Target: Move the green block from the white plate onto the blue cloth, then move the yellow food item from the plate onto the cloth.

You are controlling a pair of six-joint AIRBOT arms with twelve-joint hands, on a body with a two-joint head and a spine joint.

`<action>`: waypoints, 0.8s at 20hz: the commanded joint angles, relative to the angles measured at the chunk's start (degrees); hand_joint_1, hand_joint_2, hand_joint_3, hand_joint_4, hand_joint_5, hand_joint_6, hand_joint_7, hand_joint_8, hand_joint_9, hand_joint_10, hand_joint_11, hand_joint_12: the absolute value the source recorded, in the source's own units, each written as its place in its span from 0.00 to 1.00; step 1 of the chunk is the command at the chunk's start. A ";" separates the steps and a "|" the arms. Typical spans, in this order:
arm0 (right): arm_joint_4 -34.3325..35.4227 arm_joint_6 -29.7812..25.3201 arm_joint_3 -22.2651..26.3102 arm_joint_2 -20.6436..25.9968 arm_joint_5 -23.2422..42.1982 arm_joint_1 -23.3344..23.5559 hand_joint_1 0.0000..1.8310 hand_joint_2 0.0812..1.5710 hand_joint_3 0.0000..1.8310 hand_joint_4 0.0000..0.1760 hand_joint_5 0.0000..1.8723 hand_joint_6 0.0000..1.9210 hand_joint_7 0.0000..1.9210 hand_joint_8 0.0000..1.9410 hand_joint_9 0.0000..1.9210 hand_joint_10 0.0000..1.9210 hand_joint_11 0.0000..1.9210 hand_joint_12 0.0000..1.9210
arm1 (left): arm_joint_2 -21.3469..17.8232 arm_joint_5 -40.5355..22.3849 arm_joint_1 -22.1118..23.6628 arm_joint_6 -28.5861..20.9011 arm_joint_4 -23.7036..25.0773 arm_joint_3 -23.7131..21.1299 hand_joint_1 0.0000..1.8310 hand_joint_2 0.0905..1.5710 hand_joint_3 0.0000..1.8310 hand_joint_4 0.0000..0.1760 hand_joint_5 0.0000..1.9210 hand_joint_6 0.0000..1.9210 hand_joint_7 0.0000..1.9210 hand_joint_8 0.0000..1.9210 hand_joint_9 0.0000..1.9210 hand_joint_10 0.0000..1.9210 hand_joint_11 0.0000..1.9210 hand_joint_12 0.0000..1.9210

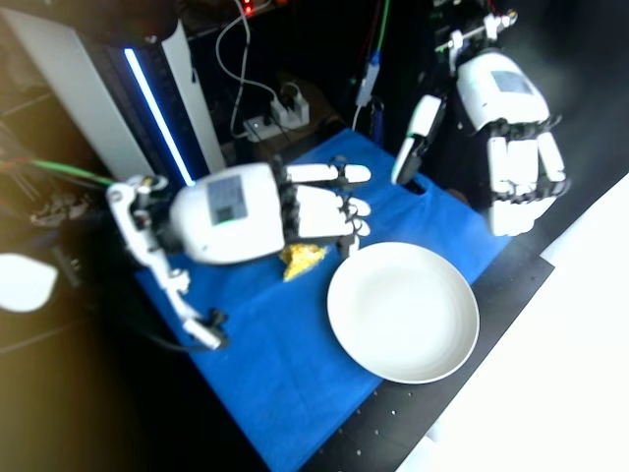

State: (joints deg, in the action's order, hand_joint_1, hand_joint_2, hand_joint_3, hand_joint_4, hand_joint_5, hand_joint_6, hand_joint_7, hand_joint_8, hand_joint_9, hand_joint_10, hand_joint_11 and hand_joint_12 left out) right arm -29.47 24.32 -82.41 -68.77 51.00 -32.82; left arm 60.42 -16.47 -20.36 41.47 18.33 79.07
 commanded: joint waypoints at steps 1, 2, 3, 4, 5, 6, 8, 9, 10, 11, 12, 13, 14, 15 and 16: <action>4.23 0.08 0.40 0.22 5.90 0.45 0.40 0.47 0.00 0.31 0.05 0.00 0.12 0.00 0.18 0.00 0.03 0.60 | -0.53 -8.91 -0.17 -0.03 -1.30 -0.58 0.36 0.48 0.00 0.62 0.10 0.00 0.18 0.00 0.17 0.00 0.03 0.46; 5.00 0.08 0.45 0.28 5.90 0.34 0.40 0.47 0.00 0.31 0.05 0.00 0.12 0.00 0.18 0.00 0.03 0.60 | -0.69 -9.49 -0.52 -0.03 -1.55 -0.77 0.36 0.48 0.00 0.62 0.10 0.00 0.18 0.00 0.17 0.00 0.03 0.46; 6.70 0.08 0.42 0.46 5.90 0.18 0.38 0.46 0.00 0.44 0.04 0.00 0.05 0.00 0.10 0.00 0.01 0.55 | -1.16 -11.08 -1.66 -0.03 -2.51 -1.29 0.37 0.47 0.00 0.59 0.09 0.00 0.16 0.00 0.15 0.00 0.01 0.44; 7.80 0.08 0.42 0.60 5.91 0.18 0.37 0.45 0.00 0.56 0.04 0.00 0.04 0.00 0.07 0.00 0.00 0.46 | -1.47 -12.32 -2.40 -0.03 -3.24 -1.67 0.38 0.48 0.00 0.60 0.08 0.00 0.16 0.00 0.14 0.00 0.00 0.44; 9.39 0.08 0.40 0.68 5.92 0.18 0.37 0.44 0.00 0.54 0.02 0.00 0.04 0.00 0.07 0.00 0.00 0.38 | -2.14 -14.33 -3.66 -0.03 -4.63 -2.33 0.39 0.49 0.00 0.60 0.08 0.00 0.14 0.00 0.13 0.00 0.00 0.42; 10.98 0.08 0.13 0.77 6.00 0.18 0.37 0.43 0.00 0.64 0.01 0.00 0.05 0.00 0.06 0.00 0.00 0.30 | -2.67 -16.66 -5.13 -0.03 -6.35 -2.95 0.41 0.49 0.00 0.70 0.08 0.00 0.13 0.00 0.11 0.00 0.00 0.38; 13.28 0.08 -0.36 1.08 6.33 0.16 0.36 0.44 0.00 0.97 0.01 0.00 0.05 0.00 0.05 0.00 0.01 0.22 | -3.19 -19.09 -6.19 -0.02 -7.52 -3.54 0.40 0.49 0.00 0.74 0.07 0.00 0.12 0.00 0.11 0.00 0.00 0.35; 14.53 0.08 -0.46 1.35 7.15 0.12 0.35 0.45 0.00 0.99 0.00 0.00 0.05 0.00 0.05 0.00 0.01 0.18 | -3.72 -19.91 -6.23 -0.02 -7.52 -4.11 0.39 0.49 0.00 0.71 0.06 0.00 0.12 0.00 0.11 0.00 0.00 0.36; 15.89 0.08 -0.47 1.61 8.15 0.05 0.37 0.50 0.01 0.96 0.00 0.00 0.03 0.00 0.04 0.00 0.00 0.12 | -4.29 -20.92 -6.23 -0.02 -7.53 -4.81 0.38 0.49 0.00 0.63 0.06 0.00 0.12 0.00 0.11 0.00 0.00 0.36; 17.32 0.08 -0.47 1.86 9.03 0.04 0.38 0.52 0.01 0.99 0.00 0.00 0.03 0.01 0.04 0.00 0.01 0.11 | -4.86 -22.11 -6.35 -0.01 -7.55 -5.55 0.39 0.49 0.00 0.72 0.06 0.00 0.12 0.00 0.10 0.00 0.00 0.34; 17.84 0.08 -0.44 2.06 9.49 -0.01 0.38 0.53 0.01 1.00 0.00 0.00 0.02 0.00 0.03 0.00 0.00 0.10 | -5.13 -23.20 -6.74 -0.01 -7.60 -6.10 0.39 0.49 0.00 0.82 0.06 0.00 0.12 0.00 0.10 0.00 0.00 0.33; 18.19 0.08 -0.35 2.23 9.87 -0.18 0.37 0.53 0.01 1.00 0.00 0.00 0.02 0.00 0.02 0.00 0.00 0.10 | -5.41 -24.43 -7.39 -0.01 -7.70 -6.70 0.38 0.48 0.00 0.84 0.06 0.00 0.13 0.00 0.11 0.00 0.00 0.34; 18.77 0.08 -0.29 2.33 10.39 -0.47 0.38 0.53 0.01 1.00 0.00 0.00 0.02 0.00 0.01 0.00 0.00 0.10 | -5.84 -26.07 -8.32 -0.01 -8.01 -7.48 0.38 0.48 0.00 0.84 0.07 0.00 0.14 0.01 0.11 0.00 0.00 0.34; 19.17 0.08 -0.24 2.48 10.66 -0.71 0.39 0.54 0.01 1.00 0.00 0.00 0.02 0.00 0.01 0.00 0.00 0.10 | -6.22 -27.68 -9.08 -0.01 -8.30 -8.14 0.37 0.48 0.00 0.80 0.06 0.00 0.14 0.00 0.11 0.00 0.00 0.34; 19.69 0.08 -0.13 2.64 11.11 -0.85 0.39 0.53 0.00 1.00 0.00 0.00 0.02 0.00 0.02 0.00 0.00 0.10 | -6.75 -29.37 -9.82 -0.01 -8.50 -8.89 0.36 0.49 0.00 0.73 0.06 0.00 0.14 0.00 0.12 0.01 0.00 0.34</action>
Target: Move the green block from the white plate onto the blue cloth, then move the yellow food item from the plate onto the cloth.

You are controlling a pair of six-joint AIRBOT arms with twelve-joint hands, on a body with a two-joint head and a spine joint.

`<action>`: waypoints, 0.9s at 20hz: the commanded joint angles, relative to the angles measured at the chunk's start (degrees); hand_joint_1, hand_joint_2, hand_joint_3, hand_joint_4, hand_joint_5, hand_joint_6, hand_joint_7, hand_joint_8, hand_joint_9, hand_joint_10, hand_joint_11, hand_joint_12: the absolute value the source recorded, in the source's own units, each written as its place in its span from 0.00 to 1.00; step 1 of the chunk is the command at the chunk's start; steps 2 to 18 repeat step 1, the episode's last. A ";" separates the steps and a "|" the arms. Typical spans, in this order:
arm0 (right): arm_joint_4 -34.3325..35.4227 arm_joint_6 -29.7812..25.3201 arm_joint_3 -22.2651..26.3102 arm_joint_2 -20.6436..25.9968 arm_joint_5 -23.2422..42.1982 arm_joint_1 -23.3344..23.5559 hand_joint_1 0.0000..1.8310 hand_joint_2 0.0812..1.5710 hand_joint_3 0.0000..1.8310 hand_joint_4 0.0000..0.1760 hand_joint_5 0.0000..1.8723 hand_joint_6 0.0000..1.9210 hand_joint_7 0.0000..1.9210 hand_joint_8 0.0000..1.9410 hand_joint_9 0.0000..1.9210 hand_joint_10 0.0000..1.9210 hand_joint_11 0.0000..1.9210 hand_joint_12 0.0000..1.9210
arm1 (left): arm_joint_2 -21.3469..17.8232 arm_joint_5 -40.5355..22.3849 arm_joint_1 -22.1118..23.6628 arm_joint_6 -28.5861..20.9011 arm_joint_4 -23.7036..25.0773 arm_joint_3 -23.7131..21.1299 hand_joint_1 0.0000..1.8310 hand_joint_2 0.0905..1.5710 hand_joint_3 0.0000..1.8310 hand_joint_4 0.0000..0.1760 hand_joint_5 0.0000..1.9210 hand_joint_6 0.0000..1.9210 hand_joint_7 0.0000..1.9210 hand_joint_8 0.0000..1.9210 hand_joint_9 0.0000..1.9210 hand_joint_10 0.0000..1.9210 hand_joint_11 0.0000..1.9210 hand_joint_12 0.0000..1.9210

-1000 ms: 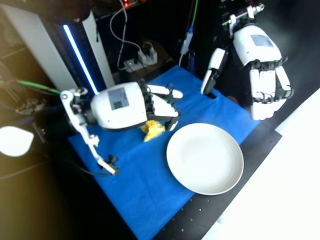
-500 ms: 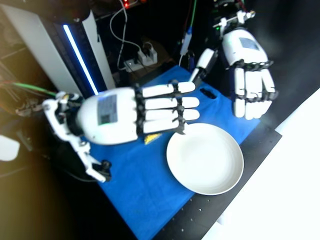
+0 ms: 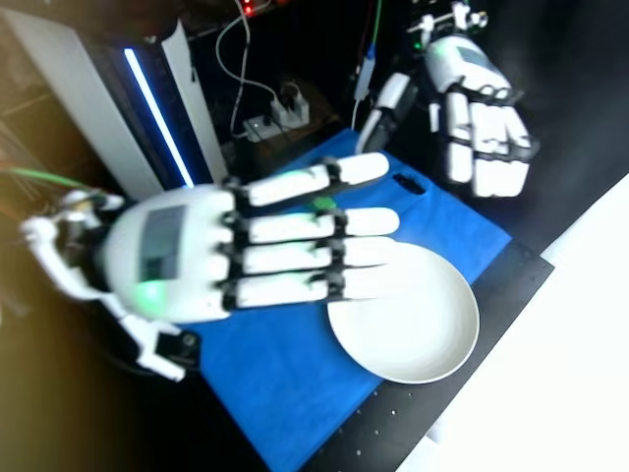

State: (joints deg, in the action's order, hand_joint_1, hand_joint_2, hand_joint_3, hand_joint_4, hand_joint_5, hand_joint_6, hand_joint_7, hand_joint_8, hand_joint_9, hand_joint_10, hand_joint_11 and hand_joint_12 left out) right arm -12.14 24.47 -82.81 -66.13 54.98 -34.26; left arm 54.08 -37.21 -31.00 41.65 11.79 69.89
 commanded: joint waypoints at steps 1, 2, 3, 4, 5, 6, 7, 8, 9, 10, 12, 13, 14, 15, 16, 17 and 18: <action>2.66 -0.07 0.30 0.05 7.58 0.54 0.38 0.53 0.00 1.00 0.00 0.00 0.02 0.00 0.02 0.00 0.00 0.11 | -0.81 -9.61 0.49 -0.16 -1.99 -0.28 0.36 0.49 0.00 0.75 0.06 0.00 0.15 0.01 0.12 0.01 0.00 0.34; 2.66 -0.07 0.30 0.05 7.58 0.54 0.38 0.53 0.00 1.00 0.00 0.00 0.02 0.00 0.02 0.00 0.00 0.11 | -0.81 -9.61 0.49 -0.16 -1.99 -0.28 0.36 0.49 0.00 0.75 0.06 0.00 0.15 0.01 0.12 0.01 0.00 0.34; 2.66 -0.07 0.30 0.05 7.58 0.54 0.38 0.53 0.00 1.00 0.00 0.00 0.02 0.00 0.02 0.00 0.00 0.11 | -0.81 -9.61 0.49 -0.16 -1.99 -0.28 0.36 0.49 0.00 0.75 0.06 0.00 0.15 0.01 0.12 0.01 0.00 0.34; 2.66 -0.07 0.30 0.05 7.58 0.54 0.38 0.53 0.00 1.00 0.00 0.00 0.02 0.00 0.02 0.00 0.00 0.11 | -0.81 -9.61 0.49 -0.16 -1.99 -0.28 0.36 0.49 0.00 0.75 0.06 0.00 0.15 0.01 0.12 0.01 0.00 0.34; 2.66 -0.07 0.30 0.05 7.58 0.54 0.38 0.53 0.00 1.00 0.00 0.00 0.02 0.00 0.02 0.00 0.00 0.11 | -0.81 -9.61 0.49 -0.16 -1.99 -0.28 0.36 0.49 0.00 0.75 0.06 0.00 0.15 0.01 0.12 0.01 0.00 0.34; 2.66 -0.07 0.30 0.05 7.58 0.54 0.38 0.53 0.00 1.00 0.00 0.00 0.02 0.00 0.02 0.00 0.00 0.11 | -0.81 -9.61 0.49 -0.16 -1.99 -0.28 0.36 0.49 0.00 0.75 0.06 0.00 0.15 0.01 0.12 0.01 0.00 0.34; 2.66 -0.07 0.30 0.05 7.58 0.54 0.38 0.53 0.00 1.00 0.00 0.00 0.02 0.00 0.02 0.00 0.00 0.11 | -0.81 -9.61 0.49 -0.16 -1.99 -0.28 0.36 0.49 0.00 0.75 0.06 0.00 0.15 0.01 0.12 0.01 0.00 0.34; 2.66 -0.07 0.30 0.05 7.58 0.54 0.38 0.53 0.00 1.00 0.00 0.00 0.02 0.00 0.02 0.00 0.00 0.11 | -0.81 -9.61 0.49 -0.16 -1.99 -0.28 0.36 0.49 0.00 0.75 0.06 0.00 0.15 0.01 0.12 0.01 0.00 0.34; 2.66 -0.07 0.30 0.05 7.58 0.54 0.38 0.53 0.00 1.00 0.00 0.00 0.02 0.00 0.02 0.00 0.00 0.11 | -0.81 -9.61 0.49 -0.16 -1.99 -0.28 0.36 0.49 0.00 0.75 0.06 0.00 0.15 0.01 0.12 0.01 0.00 0.34; 2.66 -0.07 0.30 0.05 7.58 0.54 0.38 0.53 0.00 1.00 0.00 0.00 0.02 0.00 0.02 0.00 0.00 0.11 | -0.81 -9.61 0.49 -0.16 -1.99 -0.28 0.36 0.49 0.00 0.75 0.06 0.00 0.15 0.01 0.12 0.01 0.00 0.34; 2.66 -0.07 0.30 0.05 7.58 0.54 0.38 0.53 0.00 1.00 0.00 0.00 0.02 0.00 0.02 0.00 0.00 0.11 | -0.81 -9.61 0.49 -0.16 -1.99 -0.28 0.36 0.49 0.00 0.75 0.06 0.00 0.15 0.01 0.12 0.01 0.00 0.34; 2.66 -0.07 0.30 0.05 7.58 0.54 0.38 0.53 0.00 1.00 0.00 0.00 0.02 0.00 0.02 0.00 0.00 0.11 | -0.81 -9.61 0.49 -0.16 -1.99 -0.28 0.36 0.49 0.00 0.75 0.06 0.00 0.15 0.01 0.12 0.01 0.00 0.34; 2.66 -0.07 0.30 0.05 7.58 0.54 0.38 0.53 0.00 1.00 0.00 0.00 0.02 0.00 0.02 0.00 0.00 0.11 | -0.81 -9.61 0.49 -0.16 -1.99 -0.28 0.36 0.49 0.00 0.75 0.06 0.00 0.15 0.01 0.12 0.01 0.00 0.34; 2.66 -0.07 0.30 0.05 7.58 0.54 0.38 0.53 0.00 1.00 0.00 0.00 0.02 0.00 0.02 0.00 0.00 0.11 | -0.81 -9.61 0.49 -0.16 -1.99 -0.28 0.36 0.49 0.00 0.75 0.06 0.00 0.15 0.01 0.12 0.01 0.00 0.34; 2.66 -0.07 0.30 0.05 7.58 0.54 0.38 0.53 0.00 1.00 0.00 0.00 0.02 0.00 0.02 0.00 0.00 0.11 | -0.81 -9.61 0.49 -0.16 -1.99 -0.28 0.36 0.49 0.00 0.75 0.06 0.00 0.15 0.01 0.12 0.01 0.00 0.34; 2.66 -0.07 0.30 0.05 7.58 0.54 0.38 0.53 0.00 1.00 0.00 0.00 0.02 0.00 0.02 0.00 0.00 0.11 | -0.81 -9.61 0.49 -0.16 -1.99 -0.28 0.36 0.49 0.00 0.75 0.06 0.00 0.15 0.01 0.12 0.01 0.00 0.34; 2.66 -0.07 0.30 0.05 7.58 0.54 0.38 0.53 0.00 1.00 0.00 0.00 0.02 0.00 0.02 0.00 0.00 0.11 | -0.81 -9.61 0.49 -0.16 -1.99 -0.28 0.36 0.49 0.00 0.75 0.06 0.00 0.15 0.01 0.12 0.01 0.00 0.34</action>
